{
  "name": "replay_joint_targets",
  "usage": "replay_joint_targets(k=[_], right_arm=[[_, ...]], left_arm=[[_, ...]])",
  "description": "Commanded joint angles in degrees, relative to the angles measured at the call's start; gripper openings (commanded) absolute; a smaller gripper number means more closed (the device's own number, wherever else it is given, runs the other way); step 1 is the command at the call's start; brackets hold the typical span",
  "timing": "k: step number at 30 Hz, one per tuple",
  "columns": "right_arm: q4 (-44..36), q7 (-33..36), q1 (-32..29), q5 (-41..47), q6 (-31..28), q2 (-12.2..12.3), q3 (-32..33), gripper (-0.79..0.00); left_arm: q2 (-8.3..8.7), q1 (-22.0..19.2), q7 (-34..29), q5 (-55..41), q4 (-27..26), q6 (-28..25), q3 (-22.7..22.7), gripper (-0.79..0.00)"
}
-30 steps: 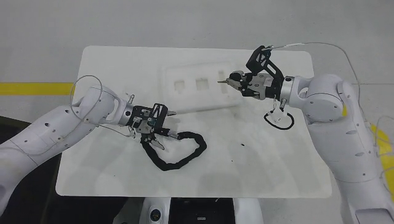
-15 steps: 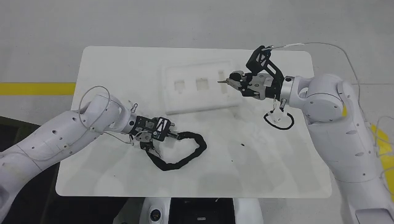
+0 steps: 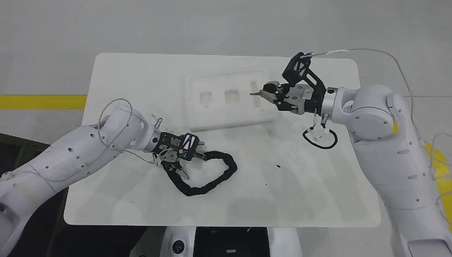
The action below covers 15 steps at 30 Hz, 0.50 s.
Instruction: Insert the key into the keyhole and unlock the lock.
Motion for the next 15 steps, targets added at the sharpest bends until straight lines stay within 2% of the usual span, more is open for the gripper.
replay_joint_targets(k=[1, 9, 13, 15], right_arm=[[0.0, 0.0, 0.0, 0.0, 0.0, 0.0, 0.0, -0.785], [0.0, 0.0, 0.0, 0.0, 0.0, 0.0, 0.0, -0.785], [0.0, 0.0, 0.0, 0.0, 0.0, 0.0, 0.0, -0.785], [0.0, 0.0, 0.0, 0.0, 0.0, 0.0, 0.0, -0.785]], left_arm=[[-0.47, 0.2, 0.2, 0.1, 0.7, 0.0, -0.3, -0.249], [-1.79, 1.2, 0.4, 1.1, 2.6, 0.0, -1.5, -0.296], [-2.26, 1.7, 0.7, 1.6, 3.3, 0.0, -2.1, -0.403], [-2.47, 1.9, 0.7, 1.9, 3.5, 0.0, -2.4, -0.416]])
